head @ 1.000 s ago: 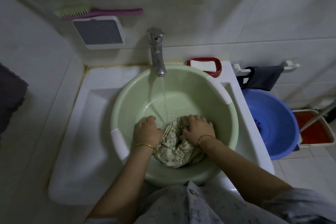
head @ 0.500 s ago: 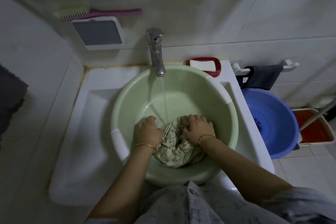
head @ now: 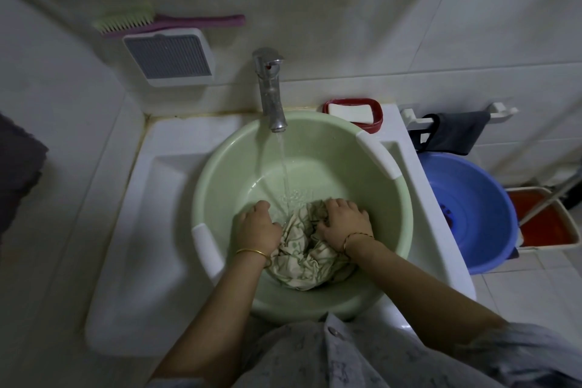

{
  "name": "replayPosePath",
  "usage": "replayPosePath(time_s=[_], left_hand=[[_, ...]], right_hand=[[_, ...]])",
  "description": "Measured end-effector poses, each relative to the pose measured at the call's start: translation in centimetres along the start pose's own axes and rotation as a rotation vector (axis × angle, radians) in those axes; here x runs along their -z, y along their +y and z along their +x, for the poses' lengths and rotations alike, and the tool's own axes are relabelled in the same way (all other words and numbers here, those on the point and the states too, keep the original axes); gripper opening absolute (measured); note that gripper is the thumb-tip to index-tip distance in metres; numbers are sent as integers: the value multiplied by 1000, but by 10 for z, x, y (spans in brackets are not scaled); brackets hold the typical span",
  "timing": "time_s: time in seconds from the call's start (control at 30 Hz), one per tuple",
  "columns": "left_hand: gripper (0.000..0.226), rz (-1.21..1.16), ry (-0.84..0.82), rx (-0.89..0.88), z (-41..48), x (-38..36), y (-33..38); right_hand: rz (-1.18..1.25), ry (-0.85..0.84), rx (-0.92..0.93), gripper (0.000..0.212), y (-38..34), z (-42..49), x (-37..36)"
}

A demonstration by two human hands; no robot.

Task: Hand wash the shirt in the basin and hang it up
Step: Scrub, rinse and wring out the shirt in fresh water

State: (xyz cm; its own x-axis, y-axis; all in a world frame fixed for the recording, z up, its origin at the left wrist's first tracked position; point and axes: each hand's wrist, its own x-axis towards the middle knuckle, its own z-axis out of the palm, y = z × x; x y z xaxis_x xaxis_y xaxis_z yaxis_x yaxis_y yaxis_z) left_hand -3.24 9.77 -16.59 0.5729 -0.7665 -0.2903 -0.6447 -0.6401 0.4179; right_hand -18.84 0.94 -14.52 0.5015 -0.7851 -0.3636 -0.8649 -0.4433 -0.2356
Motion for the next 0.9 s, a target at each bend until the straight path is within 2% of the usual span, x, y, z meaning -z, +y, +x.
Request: replayPosePath(time_s=[0.9], left_hand=[[49, 18, 13, -15, -3, 4, 4]], right_hand=[[10, 1, -5, 48, 0, 0, -1]])
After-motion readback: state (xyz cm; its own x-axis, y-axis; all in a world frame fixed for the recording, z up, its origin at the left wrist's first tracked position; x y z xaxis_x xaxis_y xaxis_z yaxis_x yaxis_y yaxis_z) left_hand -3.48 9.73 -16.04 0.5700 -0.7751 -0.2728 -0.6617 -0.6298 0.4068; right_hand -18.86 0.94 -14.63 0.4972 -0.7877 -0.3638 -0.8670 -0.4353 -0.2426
